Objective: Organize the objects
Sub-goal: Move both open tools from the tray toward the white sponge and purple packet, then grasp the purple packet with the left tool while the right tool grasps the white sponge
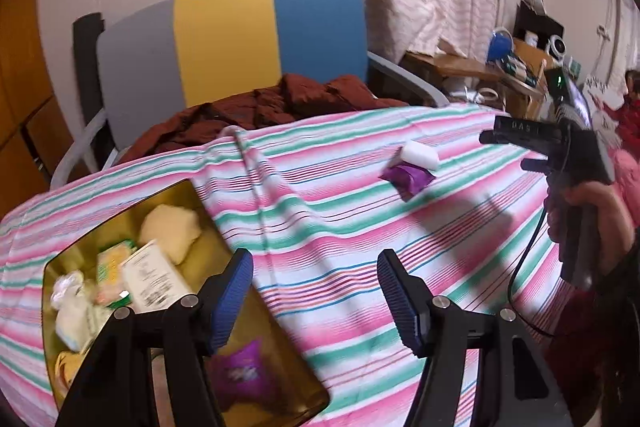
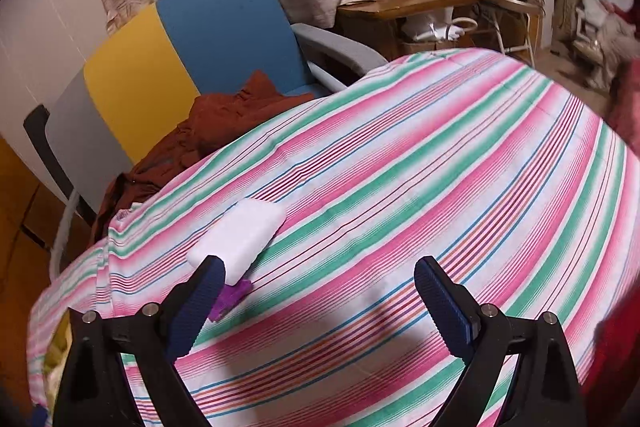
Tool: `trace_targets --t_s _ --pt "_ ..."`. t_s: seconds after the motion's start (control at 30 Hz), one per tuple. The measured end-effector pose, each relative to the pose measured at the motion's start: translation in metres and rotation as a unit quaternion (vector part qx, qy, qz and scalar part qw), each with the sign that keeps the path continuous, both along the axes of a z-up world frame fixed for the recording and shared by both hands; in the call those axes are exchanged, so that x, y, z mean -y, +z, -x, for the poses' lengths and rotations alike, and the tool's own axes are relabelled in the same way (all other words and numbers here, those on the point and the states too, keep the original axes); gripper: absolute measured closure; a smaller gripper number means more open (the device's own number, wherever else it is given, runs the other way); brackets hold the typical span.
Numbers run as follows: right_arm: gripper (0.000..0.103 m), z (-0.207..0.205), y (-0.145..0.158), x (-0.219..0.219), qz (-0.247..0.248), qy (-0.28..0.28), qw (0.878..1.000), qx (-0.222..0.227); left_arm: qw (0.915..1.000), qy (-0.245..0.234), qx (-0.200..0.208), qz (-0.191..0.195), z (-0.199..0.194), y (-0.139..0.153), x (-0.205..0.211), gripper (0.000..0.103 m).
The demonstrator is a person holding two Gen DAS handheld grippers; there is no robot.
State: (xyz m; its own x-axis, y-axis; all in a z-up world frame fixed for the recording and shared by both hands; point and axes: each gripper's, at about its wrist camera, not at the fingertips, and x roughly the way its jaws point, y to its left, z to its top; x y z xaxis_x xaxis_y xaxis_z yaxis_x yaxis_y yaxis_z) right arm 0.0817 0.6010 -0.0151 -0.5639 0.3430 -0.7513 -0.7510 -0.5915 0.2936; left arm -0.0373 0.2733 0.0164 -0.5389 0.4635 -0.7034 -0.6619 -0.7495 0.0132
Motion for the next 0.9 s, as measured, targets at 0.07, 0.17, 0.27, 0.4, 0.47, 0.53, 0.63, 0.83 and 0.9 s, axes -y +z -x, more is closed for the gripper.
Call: trace_targets --t_s 0.07,0.17,0.27,0.4,0.47,0.53,0.63,0.83,0.9 --pt "0.006 0.002 -0.001 0.001 0.004 0.003 1.0 -0.001 0.9999 -0.01 0.008 0.003 0.003 -0.004 -0.015 0.038" --pt "0.006 0.001 0.0 0.0 0.01 0.006 1.0 -0.011 0.9995 -0.025 0.018 0.009 0.007 -0.011 -0.04 0.038" --pt "0.005 -0.004 0.001 -0.003 0.019 0.0 1.0 -0.024 0.9984 -0.036 0.042 0.006 0.015 -0.017 -0.063 0.038" --pt "0.005 -0.013 0.002 -0.008 0.037 -0.015 0.998 -0.039 0.9972 -0.043 0.061 0.008 0.026 -0.028 -0.096 0.038" --pt "0.004 -0.015 0.002 -0.009 0.043 -0.019 0.998 -0.043 0.9964 -0.051 0.067 0.009 0.031 -0.034 -0.114 0.038" --pt "0.004 -0.015 0.002 -0.009 0.051 -0.017 0.997 -0.05 0.9952 -0.06 0.076 0.013 0.035 -0.041 -0.13 0.036" --pt "0.004 -0.015 0.003 -0.01 0.056 -0.011 0.997 -0.059 0.9926 -0.069 0.098 0.022 0.046 -0.056 -0.16 0.029" --pt "0.003 -0.018 0.001 -0.014 0.074 -0.015 0.994 -0.074 0.9911 -0.062 0.115 0.023 0.066 -0.076 -0.205 0.021" --pt "0.003 -0.019 -0.001 -0.015 0.083 -0.016 0.994 -0.075 0.9906 -0.055 0.123 0.027 0.073 -0.084 -0.217 0.021"
